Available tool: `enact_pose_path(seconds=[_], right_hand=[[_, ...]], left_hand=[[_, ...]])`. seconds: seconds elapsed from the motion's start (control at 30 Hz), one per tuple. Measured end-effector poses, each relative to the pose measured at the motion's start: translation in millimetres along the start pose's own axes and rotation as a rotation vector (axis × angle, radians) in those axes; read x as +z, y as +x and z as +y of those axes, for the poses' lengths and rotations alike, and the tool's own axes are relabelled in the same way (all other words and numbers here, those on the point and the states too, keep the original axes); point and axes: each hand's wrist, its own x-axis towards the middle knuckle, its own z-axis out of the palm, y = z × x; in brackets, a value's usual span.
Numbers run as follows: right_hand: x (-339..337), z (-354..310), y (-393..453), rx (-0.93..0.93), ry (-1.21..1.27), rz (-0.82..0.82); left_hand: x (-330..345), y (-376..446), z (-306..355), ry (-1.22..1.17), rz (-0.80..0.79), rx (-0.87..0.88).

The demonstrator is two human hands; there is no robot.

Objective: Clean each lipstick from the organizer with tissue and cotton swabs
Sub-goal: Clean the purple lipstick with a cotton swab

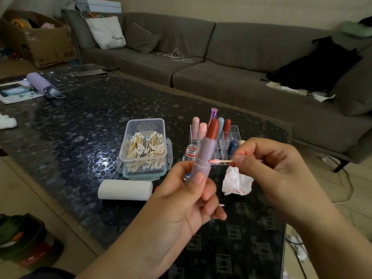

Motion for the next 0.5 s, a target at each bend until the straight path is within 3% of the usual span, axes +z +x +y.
enact_pose_path(seconds=[0.5], right_hand=[[4.0,-1.5,-2.1,-0.024,-0.037,-0.057]], left_hand=[[-3.5,1.4,-1.0,0.003,-0.034,-0.040]])
